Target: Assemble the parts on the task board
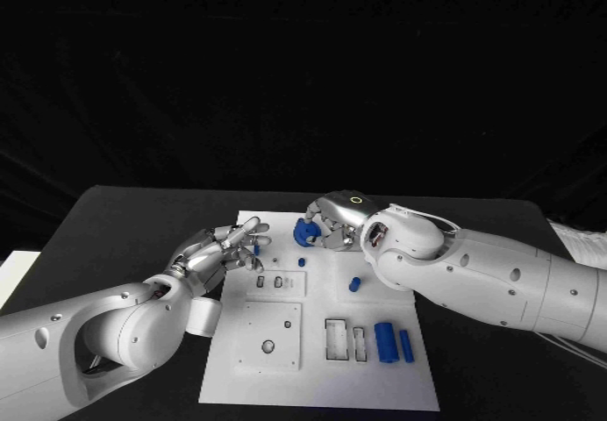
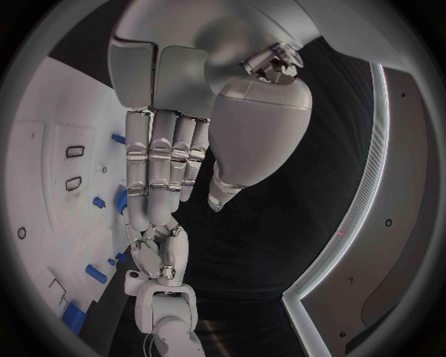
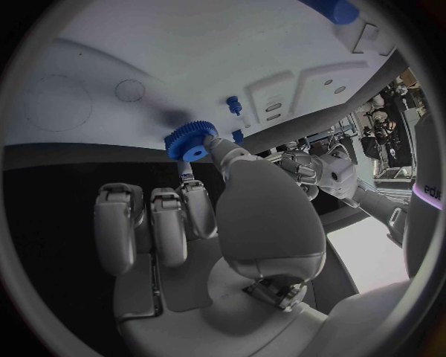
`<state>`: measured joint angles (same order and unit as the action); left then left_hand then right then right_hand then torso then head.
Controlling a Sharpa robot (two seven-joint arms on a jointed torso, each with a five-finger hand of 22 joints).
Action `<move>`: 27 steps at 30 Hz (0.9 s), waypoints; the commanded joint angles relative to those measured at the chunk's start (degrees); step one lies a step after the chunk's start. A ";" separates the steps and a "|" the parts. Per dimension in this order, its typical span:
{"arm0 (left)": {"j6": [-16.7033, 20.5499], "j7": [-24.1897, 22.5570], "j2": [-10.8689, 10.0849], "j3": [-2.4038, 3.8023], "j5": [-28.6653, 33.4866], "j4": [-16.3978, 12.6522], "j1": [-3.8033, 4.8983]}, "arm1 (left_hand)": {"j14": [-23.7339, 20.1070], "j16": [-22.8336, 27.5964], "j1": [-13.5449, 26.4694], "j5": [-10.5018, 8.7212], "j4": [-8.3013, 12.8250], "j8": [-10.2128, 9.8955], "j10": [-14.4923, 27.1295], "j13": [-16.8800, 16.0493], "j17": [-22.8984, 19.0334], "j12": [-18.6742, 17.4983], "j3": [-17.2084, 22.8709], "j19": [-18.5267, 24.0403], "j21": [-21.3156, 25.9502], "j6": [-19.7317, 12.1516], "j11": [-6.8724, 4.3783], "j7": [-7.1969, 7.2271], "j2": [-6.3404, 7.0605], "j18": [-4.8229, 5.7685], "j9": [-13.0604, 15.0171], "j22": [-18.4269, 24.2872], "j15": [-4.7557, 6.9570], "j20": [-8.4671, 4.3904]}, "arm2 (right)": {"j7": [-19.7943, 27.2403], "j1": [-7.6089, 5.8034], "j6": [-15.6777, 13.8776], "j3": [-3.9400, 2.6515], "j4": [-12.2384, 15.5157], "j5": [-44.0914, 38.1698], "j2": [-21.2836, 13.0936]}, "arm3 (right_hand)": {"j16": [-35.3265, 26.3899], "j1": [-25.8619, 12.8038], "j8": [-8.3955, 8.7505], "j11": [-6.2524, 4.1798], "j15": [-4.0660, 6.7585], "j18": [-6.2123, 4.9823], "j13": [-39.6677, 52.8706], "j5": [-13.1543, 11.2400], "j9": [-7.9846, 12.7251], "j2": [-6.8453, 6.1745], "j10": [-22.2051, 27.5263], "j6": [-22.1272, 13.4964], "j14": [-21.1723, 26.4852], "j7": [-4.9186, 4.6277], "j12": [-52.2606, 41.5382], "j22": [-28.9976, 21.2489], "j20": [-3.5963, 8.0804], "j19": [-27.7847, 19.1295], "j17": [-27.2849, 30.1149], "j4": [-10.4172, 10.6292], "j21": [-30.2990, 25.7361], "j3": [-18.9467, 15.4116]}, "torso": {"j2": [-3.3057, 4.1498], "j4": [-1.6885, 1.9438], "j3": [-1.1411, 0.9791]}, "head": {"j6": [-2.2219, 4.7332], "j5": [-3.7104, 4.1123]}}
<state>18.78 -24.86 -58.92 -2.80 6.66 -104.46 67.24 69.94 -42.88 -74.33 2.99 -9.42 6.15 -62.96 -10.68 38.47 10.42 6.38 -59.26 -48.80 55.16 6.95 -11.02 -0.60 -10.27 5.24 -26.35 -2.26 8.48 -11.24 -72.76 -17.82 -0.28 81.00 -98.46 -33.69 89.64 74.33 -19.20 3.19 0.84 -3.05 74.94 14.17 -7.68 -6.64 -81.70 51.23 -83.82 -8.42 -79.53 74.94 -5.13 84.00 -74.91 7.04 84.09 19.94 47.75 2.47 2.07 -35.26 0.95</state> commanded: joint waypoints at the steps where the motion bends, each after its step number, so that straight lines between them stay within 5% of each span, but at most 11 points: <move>1: -0.80 -0.25 0.04 0.03 -0.04 -0.13 0.04 | -0.38 0.20 -0.19 -0.01 0.47 -0.38 0.45 -0.07 0.05 -0.28 0.01 0.47 0.00 -0.25 -0.03 -0.04 -0.31 -0.26 -0.07 0.04 -0.12 -0.06 | -0.36 0.04 -0.72 -0.03 -0.28 -0.85 0.73 | 0.36 -0.41 -0.01 -0.14 0.32 0.38 5.86 -0.05 -0.07 0.09 -0.23 0.41 -6.18 0.49 0.05 2.08 0.40 0.55 -15.09 0.44 0.32 0.05 | 0.02 0.00 0.01 | 0.06 0.08; 27: -0.92 -0.20 0.21 0.04 -0.04 -0.18 0.05 | -0.38 0.20 -0.19 -0.01 0.47 -0.38 0.45 -0.07 0.05 -0.28 0.01 0.47 0.00 -0.25 -0.03 -0.04 -0.31 -0.26 -0.07 0.04 -0.12 -0.06 | -0.56 0.92 1.31 0.12 -6.94 -1.52 6.09 | 0.36 -0.80 0.62 -0.08 0.29 0.38 5.65 -0.17 0.20 0.07 -0.01 0.22 -6.18 0.39 0.33 2.09 0.38 0.56 -15.09 0.43 0.32 0.21 | 0.01 0.04 -0.02 | -0.18 -0.15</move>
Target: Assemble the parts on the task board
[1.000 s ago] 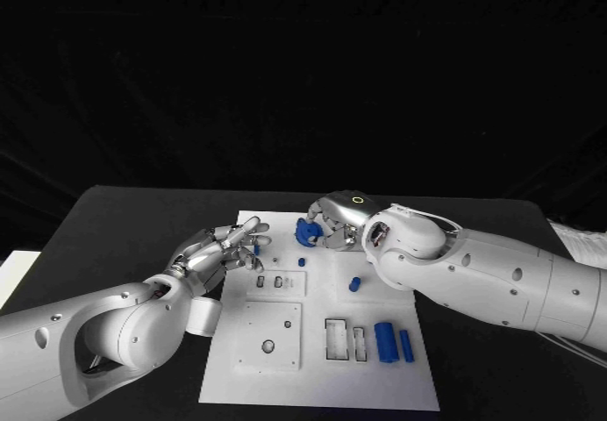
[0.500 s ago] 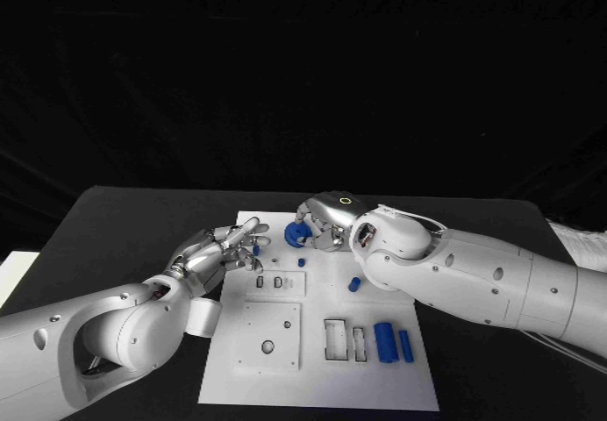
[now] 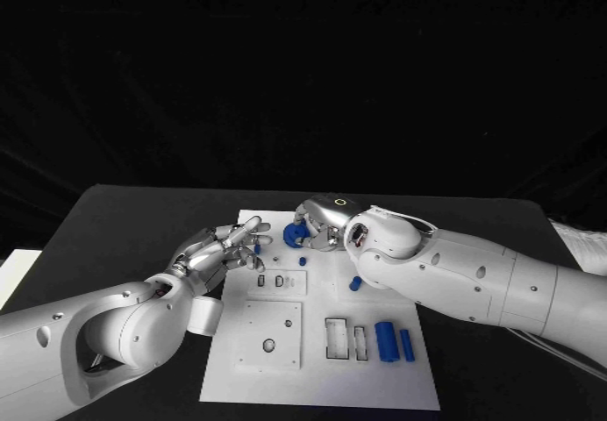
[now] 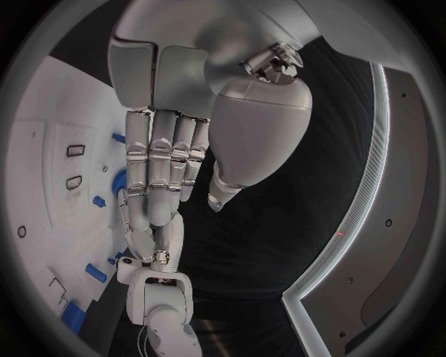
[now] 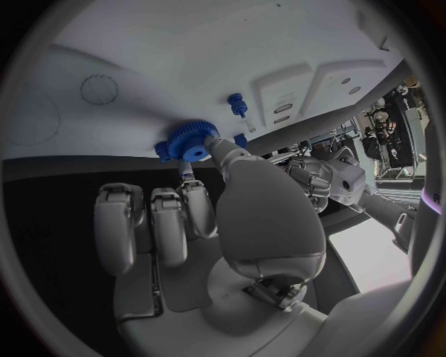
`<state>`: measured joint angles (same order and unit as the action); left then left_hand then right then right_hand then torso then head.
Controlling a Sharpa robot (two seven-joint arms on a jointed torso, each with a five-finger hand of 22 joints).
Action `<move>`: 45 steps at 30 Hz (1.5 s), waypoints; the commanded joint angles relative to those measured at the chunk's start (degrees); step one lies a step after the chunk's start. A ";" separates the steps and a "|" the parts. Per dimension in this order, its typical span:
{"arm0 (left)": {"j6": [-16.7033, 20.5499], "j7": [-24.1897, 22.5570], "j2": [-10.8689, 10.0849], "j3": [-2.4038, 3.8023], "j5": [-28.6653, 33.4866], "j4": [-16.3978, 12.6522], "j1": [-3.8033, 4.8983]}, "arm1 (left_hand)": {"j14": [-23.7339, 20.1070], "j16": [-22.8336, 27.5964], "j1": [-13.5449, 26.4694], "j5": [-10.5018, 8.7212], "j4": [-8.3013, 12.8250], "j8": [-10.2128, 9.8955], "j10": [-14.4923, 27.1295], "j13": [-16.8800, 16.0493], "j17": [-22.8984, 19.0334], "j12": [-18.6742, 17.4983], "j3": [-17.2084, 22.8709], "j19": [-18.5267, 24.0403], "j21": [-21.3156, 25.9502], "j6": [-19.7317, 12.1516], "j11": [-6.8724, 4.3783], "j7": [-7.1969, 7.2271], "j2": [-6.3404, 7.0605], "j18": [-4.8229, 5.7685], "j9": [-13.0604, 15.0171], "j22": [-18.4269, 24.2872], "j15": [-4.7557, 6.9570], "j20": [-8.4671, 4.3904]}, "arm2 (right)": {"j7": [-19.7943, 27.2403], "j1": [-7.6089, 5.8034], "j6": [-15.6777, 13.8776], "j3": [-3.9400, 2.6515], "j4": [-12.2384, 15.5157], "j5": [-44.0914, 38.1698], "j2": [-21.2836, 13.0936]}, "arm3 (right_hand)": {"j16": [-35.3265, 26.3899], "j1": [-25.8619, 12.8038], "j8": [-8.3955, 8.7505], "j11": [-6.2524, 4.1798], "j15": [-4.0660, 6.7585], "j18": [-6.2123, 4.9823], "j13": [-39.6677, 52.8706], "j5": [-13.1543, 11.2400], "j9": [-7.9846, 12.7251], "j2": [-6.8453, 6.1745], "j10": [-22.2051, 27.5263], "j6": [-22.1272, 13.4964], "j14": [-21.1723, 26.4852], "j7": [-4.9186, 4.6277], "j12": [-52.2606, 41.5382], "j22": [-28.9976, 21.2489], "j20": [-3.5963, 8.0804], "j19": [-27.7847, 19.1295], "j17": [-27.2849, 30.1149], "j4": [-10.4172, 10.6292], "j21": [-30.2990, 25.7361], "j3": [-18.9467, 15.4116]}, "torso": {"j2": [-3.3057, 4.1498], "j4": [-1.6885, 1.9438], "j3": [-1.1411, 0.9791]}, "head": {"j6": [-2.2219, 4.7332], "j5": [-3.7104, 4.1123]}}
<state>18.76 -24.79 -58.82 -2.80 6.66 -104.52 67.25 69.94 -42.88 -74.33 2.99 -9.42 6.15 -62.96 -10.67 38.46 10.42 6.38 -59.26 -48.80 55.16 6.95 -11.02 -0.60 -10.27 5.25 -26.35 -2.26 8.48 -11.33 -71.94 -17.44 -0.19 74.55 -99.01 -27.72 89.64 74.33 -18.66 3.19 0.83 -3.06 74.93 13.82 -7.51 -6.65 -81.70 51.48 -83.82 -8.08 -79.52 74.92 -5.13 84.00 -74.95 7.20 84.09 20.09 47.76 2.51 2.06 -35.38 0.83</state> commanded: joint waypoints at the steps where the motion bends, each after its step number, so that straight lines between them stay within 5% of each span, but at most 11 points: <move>1: -0.91 -0.27 0.12 0.04 -0.04 -0.12 0.04 | -0.38 0.20 -0.19 -0.01 0.47 -0.38 0.45 -0.08 0.06 -0.28 0.01 0.47 0.00 -0.25 -0.03 -0.04 -0.31 -0.26 -0.08 0.04 -0.12 -0.06 | -0.52 0.13 0.93 0.04 -0.64 -1.04 0.22 | 0.36 -0.88 0.25 -0.05 0.27 0.38 5.61 0.13 0.09 0.06 0.04 -0.11 -6.18 0.01 0.39 2.09 0.37 0.55 -15.05 0.26 0.32 0.09 | -0.01 -0.01 -0.02 | -0.07 -0.02; 12: -0.91 -0.24 0.07 0.04 -0.05 -0.17 0.04 | -0.38 0.20 -0.19 -0.01 0.47 -0.38 0.45 -0.08 0.06 -0.28 0.01 0.47 0.00 -0.25 -0.03 -0.04 -0.31 -0.26 -0.08 0.04 -0.12 -0.06 | -0.60 0.20 1.43 0.05 -1.30 -1.21 0.76 | 0.36 -2.88 4.55 1.16 -0.72 0.41 4.44 -0.88 1.75 -0.95 1.31 -3.62 -6.18 -1.33 1.89 2.20 -0.45 0.56 -15.05 0.40 0.33 -0.47 | -0.02 -0.03 0.00 | -0.08 0.03; 17: -0.88 -0.23 0.03 0.04 -0.05 -0.18 0.04 | -0.38 0.20 -0.19 -0.01 0.47 -0.38 0.45 -0.08 0.06 -0.28 0.01 0.47 0.00 -0.25 -0.03 -0.04 -0.31 -0.26 -0.08 0.04 -0.12 -0.06 | -0.49 0.19 2.47 0.06 -1.30 -1.05 0.70 | 0.36 -6.26 6.18 1.65 -1.19 0.41 4.20 -0.82 2.29 -1.45 1.55 -4.54 -6.18 -1.75 2.13 2.23 -0.95 0.54 -15.05 2.77 0.35 -3.05 | -0.04 -0.05 0.01 | -0.11 -0.06; 23: -0.84 -0.22 -0.04 0.04 -0.05 -0.18 0.05 | -0.38 0.20 -0.19 -0.01 0.47 -0.38 0.45 -0.08 0.06 -0.28 0.01 0.47 0.00 -0.25 -0.03 -0.04 -0.31 -0.26 -0.08 0.04 -0.12 -0.06 | -0.43 0.18 4.00 0.06 -1.28 -0.19 0.42 | 0.36 -13.44 7.06 1.73 -1.33 0.42 4.52 0.03 2.39 0.44 1.34 -3.00 -6.18 -1.76 1.68 2.36 -1.21 0.57 -15.05 9.33 0.43 -7.47 | -0.02 -0.09 -0.03 | -0.16 -0.12; 26: -0.82 -0.21 -0.07 0.04 -0.05 -0.18 0.05 | -0.38 0.22 -0.21 -0.01 0.49 -0.38 0.46 -0.09 0.07 -0.29 0.01 0.48 0.00 -0.25 -0.02 -0.04 -0.32 -0.26 -0.08 0.04 -0.12 -0.06 | -0.44 0.17 4.58 0.06 -1.27 0.17 0.25 | 0.36 -15.94 7.33 1.62 -1.22 0.43 4.66 3.60 2.40 1.68 1.26 -2.20 -6.18 -1.60 1.50 2.40 -1.11 0.57 -15.05 9.43 0.45 -9.37 | -0.01 -0.07 -0.03 | -0.20 -0.10; 30: -0.81 -0.20 -0.08 0.04 -0.05 -0.16 0.05 | -0.41 0.33 -0.33 -0.02 0.65 -0.41 0.51 -0.12 0.09 -0.32 0.06 0.56 0.01 -0.24 -0.02 -0.04 -0.37 -0.26 -0.08 0.06 -0.13 -0.04 | -0.42 0.17 4.51 0.07 -1.23 0.64 -0.02 | 0.36 -16.53 7.44 1.53 -1.15 0.42 4.83 4.73 2.38 2.43 1.13 -1.63 -6.18 -1.46 1.31 2.41 -1.03 0.57 -15.05 9.42 0.46 -10.30 | -0.04 -0.05 -0.02 | -0.19 -0.07; 35: -0.86 -0.20 0.00 0.04 -0.05 0.01 0.05 | -0.41 0.33 -0.33 -0.02 0.65 -0.41 0.51 -0.12 0.09 -0.32 0.06 0.56 0.01 -0.24 -0.02 -0.04 -0.37 -0.26 -0.08 0.06 -0.13 -0.04 | 2.04 0.19 -2.89 0.06 -0.35 1.78 -1.36 | 0.36 -14.27 7.81 1.34 -0.97 0.51 5.36 6.56 2.43 2.72 0.61 -0.93 -6.18 -1.29 0.68 2.81 -0.88 0.77 -15.05 8.49 0.67 -11.10 | -0.06 -0.02 -0.10 | -0.09 -0.12; 41: -0.85 -0.21 -0.11 0.04 -0.05 0.34 0.05 | -0.41 0.34 -0.34 -0.01 0.67 -0.41 0.52 -0.12 0.10 -0.33 0.07 0.56 0.01 -0.24 -0.02 -0.04 -0.38 -0.26 -0.08 0.06 -0.13 -0.04 | 11.72 0.20 -13.84 -0.04 1.72 8.83 -4.55 | 0.36 -10.19 9.03 1.47 -1.05 0.45 5.04 7.08 2.77 2.92 0.96 -1.52 -6.18 -1.51 1.11 2.54 -0.89 0.63 -15.05 6.65 0.53 -11.11 | -0.18 -0.35 -0.12 | 0.29 -0.15; 45: -0.89 -0.19 -0.10 0.03 -0.05 0.55 0.05 | -0.42 0.36 -0.36 -0.01 0.69 -0.42 0.53 -0.13 0.10 -0.33 0.07 0.58 0.01 -0.24 -0.01 -0.04 -0.38 -0.26 -0.08 0.06 -0.14 -0.04 | 16.41 0.09 -15.51 -0.35 4.50 14.90 -8.18 | 0.36 -7.87 9.57 1.52 -1.11 0.45 4.88 7.15 2.85 2.62 1.14 -1.33 -6.18 -1.57 1.35 2.53 -0.98 0.59 -15.05 5.38 0.50 -11.34 | -0.38 -0.62 -0.24 | 0.74 -0.02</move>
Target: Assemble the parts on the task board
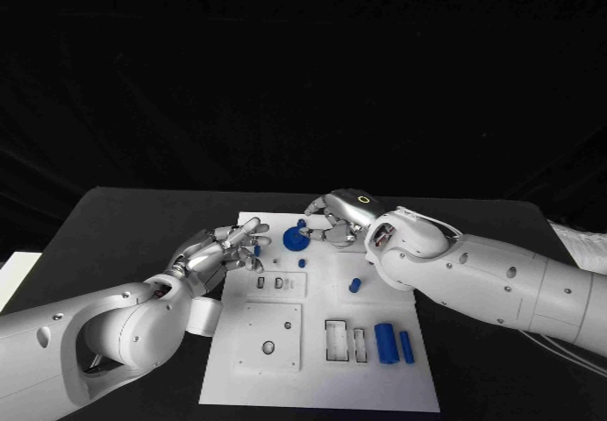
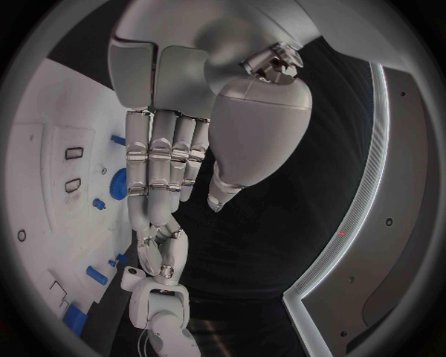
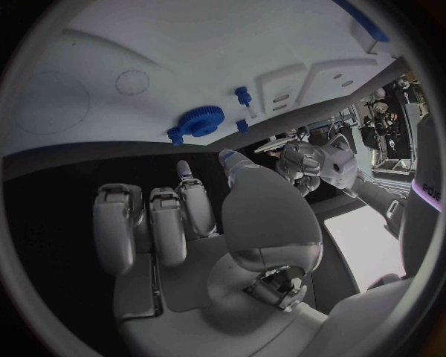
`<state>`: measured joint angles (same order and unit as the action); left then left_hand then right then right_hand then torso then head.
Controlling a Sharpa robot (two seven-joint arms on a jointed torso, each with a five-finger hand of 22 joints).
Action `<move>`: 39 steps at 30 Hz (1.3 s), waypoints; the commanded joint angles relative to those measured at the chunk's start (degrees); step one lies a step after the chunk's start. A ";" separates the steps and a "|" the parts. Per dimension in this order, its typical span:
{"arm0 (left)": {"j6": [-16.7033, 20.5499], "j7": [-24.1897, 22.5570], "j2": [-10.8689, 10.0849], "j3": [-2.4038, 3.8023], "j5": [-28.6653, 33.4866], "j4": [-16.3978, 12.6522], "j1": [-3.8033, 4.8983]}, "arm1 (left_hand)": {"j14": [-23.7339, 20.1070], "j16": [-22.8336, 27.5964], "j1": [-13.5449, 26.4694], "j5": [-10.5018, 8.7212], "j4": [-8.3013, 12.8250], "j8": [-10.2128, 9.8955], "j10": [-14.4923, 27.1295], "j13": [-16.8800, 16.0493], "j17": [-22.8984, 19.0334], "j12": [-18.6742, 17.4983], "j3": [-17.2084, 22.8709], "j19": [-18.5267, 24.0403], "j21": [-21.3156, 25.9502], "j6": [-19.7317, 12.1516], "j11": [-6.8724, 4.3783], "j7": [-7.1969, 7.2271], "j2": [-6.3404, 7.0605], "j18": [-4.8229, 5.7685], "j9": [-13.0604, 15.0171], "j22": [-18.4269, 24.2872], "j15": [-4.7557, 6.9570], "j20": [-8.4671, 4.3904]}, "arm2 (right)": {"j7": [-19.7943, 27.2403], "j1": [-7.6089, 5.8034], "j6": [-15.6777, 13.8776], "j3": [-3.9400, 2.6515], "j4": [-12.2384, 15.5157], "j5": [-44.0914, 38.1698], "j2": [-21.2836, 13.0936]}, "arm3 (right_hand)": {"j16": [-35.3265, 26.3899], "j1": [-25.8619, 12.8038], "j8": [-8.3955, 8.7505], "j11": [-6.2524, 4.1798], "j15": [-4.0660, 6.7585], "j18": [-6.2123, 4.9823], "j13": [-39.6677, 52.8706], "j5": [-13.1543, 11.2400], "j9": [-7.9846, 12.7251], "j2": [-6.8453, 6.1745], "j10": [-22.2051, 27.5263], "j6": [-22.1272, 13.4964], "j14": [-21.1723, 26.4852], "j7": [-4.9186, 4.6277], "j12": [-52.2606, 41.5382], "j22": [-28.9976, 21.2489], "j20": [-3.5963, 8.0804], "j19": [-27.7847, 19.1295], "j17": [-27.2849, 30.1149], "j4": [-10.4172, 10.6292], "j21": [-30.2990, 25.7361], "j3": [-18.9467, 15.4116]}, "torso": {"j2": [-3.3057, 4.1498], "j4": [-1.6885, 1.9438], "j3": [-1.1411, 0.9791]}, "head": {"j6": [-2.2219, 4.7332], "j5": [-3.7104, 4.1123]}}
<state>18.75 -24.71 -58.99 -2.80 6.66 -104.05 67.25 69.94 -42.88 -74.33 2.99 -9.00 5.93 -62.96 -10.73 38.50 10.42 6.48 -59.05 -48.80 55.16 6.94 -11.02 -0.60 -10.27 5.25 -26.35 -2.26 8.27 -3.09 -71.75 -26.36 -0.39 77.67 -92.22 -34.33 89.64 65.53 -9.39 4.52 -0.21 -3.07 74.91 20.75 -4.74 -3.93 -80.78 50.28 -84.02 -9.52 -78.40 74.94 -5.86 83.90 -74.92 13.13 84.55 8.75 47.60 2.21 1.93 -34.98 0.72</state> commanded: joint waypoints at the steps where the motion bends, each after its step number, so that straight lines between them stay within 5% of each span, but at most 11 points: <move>1: -0.91 -0.26 0.10 0.03 -0.05 0.15 0.05 | -0.42 0.36 -0.36 -0.01 0.27 -0.19 0.53 -0.06 0.06 -0.33 -0.03 0.37 0.01 -0.24 -0.01 -0.04 -0.39 -0.25 -0.09 0.06 -0.14 0.17 | 8.67 -0.12 -6.20 -0.20 2.05 9.26 -2.45 | 0.36 1.53 0.38 0.17 -0.05 0.46 4.85 0.16 0.08 -0.14 0.28 0.00 -5.98 -0.10 0.30 2.52 -0.24 0.68 -15.08 -0.94 0.04 -0.01 | -0.37 -0.48 -0.17 | 0.42 0.07; 9: -1.28 -0.15 0.47 0.02 -0.05 0.83 0.03 | -0.74 0.81 -0.61 -0.01 0.61 -0.24 0.61 -0.12 0.03 -0.40 0.10 0.68 0.17 -0.23 0.00 -0.04 -0.47 -0.24 -0.10 0.16 -0.18 0.22 | 13.72 -0.06 1.26 -0.51 7.29 19.50 -11.89 | -0.83 8.92 1.03 -0.20 0.28 0.14 2.92 -3.58 0.04 -0.84 1.96 1.55 -5.57 0.18 2.75 0.91 0.04 -0.10 -13.81 -6.52 -0.78 0.61 | -1.07 -1.65 -0.52 | 0.70 0.34; 17: -1.54 -0.25 0.72 0.00 -0.05 1.80 0.00 | -0.93 1.24 -1.03 0.00 1.05 -0.29 0.62 -0.17 -0.01 -0.44 0.35 0.94 0.33 -0.19 -0.01 -0.03 -0.61 -0.26 -0.10 0.28 -0.18 0.25 | 15.79 0.52 5.38 -0.55 5.30 25.32 -17.47 | -1.51 12.75 2.27 -0.17 0.32 -0.05 1.43 -7.71 0.29 -2.02 3.04 1.39 -5.37 0.09 4.61 -0.14 0.12 -0.59 -13.14 -10.11 -1.43 0.48 | -1.65 -2.65 -0.98 | 0.75 0.61; 28: -1.78 -0.29 1.10 -0.02 -0.06 3.17 -0.05 | -0.95 1.39 -1.24 0.00 1.24 -0.31 0.62 -0.19 -0.01 -0.46 0.53 1.01 0.37 -0.18 -0.02 -0.02 -0.75 -0.27 -0.10 0.32 -0.18 0.25 | 14.86 1.34 8.95 -0.55 0.69 26.53 -19.38 | -1.29 12.32 3.82 0.22 0.02 -0.05 1.08 -9.85 0.59 -2.41 3.17 -0.13 -5.46 -0.33 4.98 -0.24 -0.12 -0.57 -13.40 -10.56 -1.55 -1.43 | -1.81 -2.91 -1.54 | 0.70 0.81; 39: -1.88 -0.29 1.32 -0.03 -0.06 3.75 -0.08 | -0.95 1.39 -1.24 0.00 1.24 -0.31 0.62 -0.19 -0.01 -0.46 0.53 1.01 0.37 -0.18 -0.02 -0.02 -0.75 -0.27 -0.10 0.32 -0.18 0.25 | 14.12 2.94 9.78 -0.55 -3.58 25.37 -16.99 | -1.21 12.43 4.26 0.35 -0.09 -0.04 1.05 -10.40 0.63 -2.19 3.21 -0.63 -5.49 -0.48 5.00 -0.17 -0.22 -0.53 -13.49 -10.66 -1.53 -1.90 | -1.77 -2.81 -1.33 | 0.33 0.76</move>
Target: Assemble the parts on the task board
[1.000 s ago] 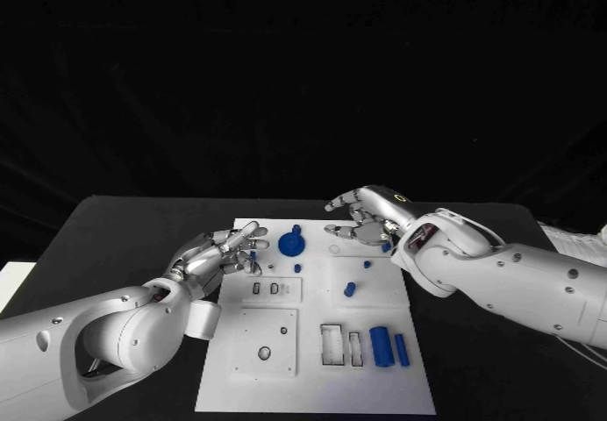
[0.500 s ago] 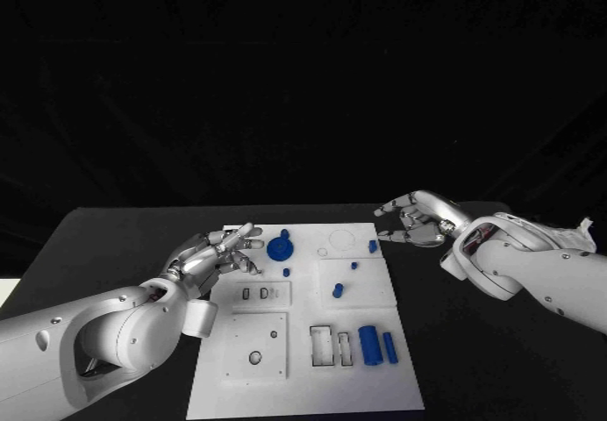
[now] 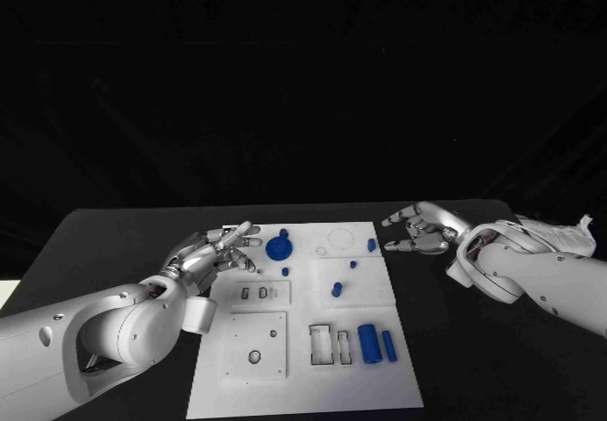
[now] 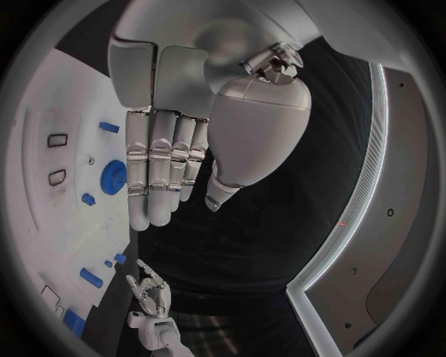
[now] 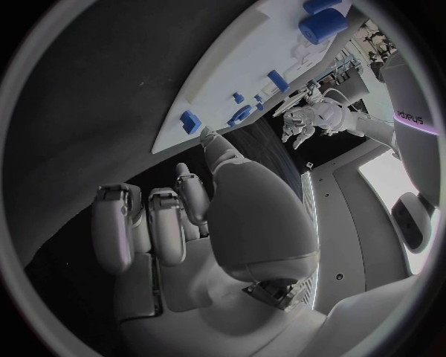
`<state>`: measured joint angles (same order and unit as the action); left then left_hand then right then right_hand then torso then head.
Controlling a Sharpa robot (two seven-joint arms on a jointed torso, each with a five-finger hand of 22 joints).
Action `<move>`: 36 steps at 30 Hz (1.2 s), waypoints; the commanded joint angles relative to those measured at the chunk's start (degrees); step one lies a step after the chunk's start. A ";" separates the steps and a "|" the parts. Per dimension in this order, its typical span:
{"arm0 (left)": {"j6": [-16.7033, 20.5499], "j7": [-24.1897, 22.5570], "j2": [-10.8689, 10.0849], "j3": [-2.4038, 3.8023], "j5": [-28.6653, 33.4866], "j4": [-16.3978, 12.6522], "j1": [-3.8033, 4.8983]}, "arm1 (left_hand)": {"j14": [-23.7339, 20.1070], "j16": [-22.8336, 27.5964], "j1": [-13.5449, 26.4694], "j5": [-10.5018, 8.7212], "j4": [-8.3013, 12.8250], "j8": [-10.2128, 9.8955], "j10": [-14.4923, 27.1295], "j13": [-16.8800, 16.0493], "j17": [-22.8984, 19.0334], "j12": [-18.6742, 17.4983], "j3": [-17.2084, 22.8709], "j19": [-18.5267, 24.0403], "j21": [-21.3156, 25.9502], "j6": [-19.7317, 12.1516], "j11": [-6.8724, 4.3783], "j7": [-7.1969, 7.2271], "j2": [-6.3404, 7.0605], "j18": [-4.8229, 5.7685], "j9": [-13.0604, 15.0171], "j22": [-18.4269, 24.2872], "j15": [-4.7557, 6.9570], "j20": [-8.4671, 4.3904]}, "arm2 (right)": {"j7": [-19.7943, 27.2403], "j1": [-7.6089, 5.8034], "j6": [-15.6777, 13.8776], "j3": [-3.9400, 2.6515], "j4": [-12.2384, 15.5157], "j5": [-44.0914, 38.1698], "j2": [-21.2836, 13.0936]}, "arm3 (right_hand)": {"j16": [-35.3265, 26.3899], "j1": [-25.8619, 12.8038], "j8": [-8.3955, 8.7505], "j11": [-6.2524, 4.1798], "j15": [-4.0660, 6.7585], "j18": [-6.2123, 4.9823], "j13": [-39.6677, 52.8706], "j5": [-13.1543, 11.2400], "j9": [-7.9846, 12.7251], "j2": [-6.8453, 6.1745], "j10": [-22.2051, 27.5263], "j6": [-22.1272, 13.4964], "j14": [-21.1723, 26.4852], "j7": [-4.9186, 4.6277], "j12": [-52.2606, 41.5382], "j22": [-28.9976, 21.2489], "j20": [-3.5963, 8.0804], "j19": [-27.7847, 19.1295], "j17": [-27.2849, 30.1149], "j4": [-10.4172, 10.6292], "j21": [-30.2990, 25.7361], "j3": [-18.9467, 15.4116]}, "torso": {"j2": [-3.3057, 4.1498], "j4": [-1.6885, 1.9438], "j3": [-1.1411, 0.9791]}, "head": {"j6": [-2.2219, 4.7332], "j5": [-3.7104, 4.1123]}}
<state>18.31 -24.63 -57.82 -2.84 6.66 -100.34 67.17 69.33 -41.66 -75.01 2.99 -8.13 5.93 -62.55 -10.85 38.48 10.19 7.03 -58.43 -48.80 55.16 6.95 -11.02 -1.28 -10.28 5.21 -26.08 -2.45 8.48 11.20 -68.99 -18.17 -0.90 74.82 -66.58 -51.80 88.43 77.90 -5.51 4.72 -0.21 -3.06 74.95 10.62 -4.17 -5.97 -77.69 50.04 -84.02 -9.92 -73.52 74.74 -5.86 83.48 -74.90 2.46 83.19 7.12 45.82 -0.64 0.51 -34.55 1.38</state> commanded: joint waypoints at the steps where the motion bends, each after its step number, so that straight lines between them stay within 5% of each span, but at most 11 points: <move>1: -1.44 -0.37 0.17 0.01 -0.06 0.07 -0.01 | -0.34 0.20 -0.61 0.00 0.42 -0.32 0.20 -0.08 0.00 -0.24 0.02 0.41 0.38 -0.18 -0.03 -0.02 -0.10 -0.27 -0.06 0.06 0.01 0.04 | -0.20 0.26 1.52 -0.04 -1.05 -0.38 0.76 | 0.01 0.06 0.39 0.16 -0.10 -0.04 1.03 -0.28 0.06 -0.09 0.09 -0.39 -5.49 -0.09 0.09 0.05 -0.23 -0.10 -13.52 0.02 -0.16 -0.27 | 0.02 0.04 0.08 | -0.09 0.09; 19: -1.58 -0.29 0.54 0.00 -0.07 0.20 -0.03 | -0.34 0.21 -0.62 0.00 0.43 -0.32 0.20 -0.08 0.00 -0.24 0.03 0.41 0.38 -0.18 -0.03 -0.02 -0.11 -0.27 -0.06 0.06 0.01 0.04 | -1.14 0.80 1.13 -0.04 -4.03 -1.80 4.75 | 0.20 0.05 -0.73 -0.33 0.21 0.07 2.04 -0.51 -0.73 3.02 -0.94 2.97 -5.57 0.49 -1.22 0.70 -0.06 0.31 -13.73 0.32 0.19 -0.21 | -0.04 0.05 0.12 | -0.46 -0.11; 36: -1.52 -0.09 0.55 0.00 -0.07 0.26 -0.03 | -0.32 0.29 -0.69 0.00 0.53 -0.34 0.22 -0.09 0.01 -0.27 0.12 0.43 0.40 -0.18 -0.02 -0.04 -0.15 -0.27 -0.06 0.08 0.02 0.04 | -1.34 1.39 1.72 -0.04 -5.11 -2.11 5.98 | 0.28 0.27 -1.03 -0.63 0.47 0.11 2.22 -0.64 -0.91 3.85 -1.16 4.56 -5.59 0.79 -1.44 0.90 0.19 0.41 -13.81 0.05 0.28 0.24 | -0.05 -0.03 0.12 | -0.96 -0.48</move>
<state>18.09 -24.56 -57.38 -2.86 6.66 -100.09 67.14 69.34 -41.66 -75.23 2.99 -7.90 5.93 -62.55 -10.89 38.48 10.20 7.26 -58.43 -48.80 55.16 6.95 -11.02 -1.50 -10.27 5.22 -26.09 -2.45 8.48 9.97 -67.69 -17.07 -0.92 69.76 -68.30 -45.95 88.43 78.17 -6.18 4.21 -0.21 -3.06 74.95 10.27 -5.02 -2.61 -78.63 54.17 -84.02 -9.09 -74.66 74.93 -5.84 83.50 -74.93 2.52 83.20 7.06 45.77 -0.59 0.64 -35.44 0.95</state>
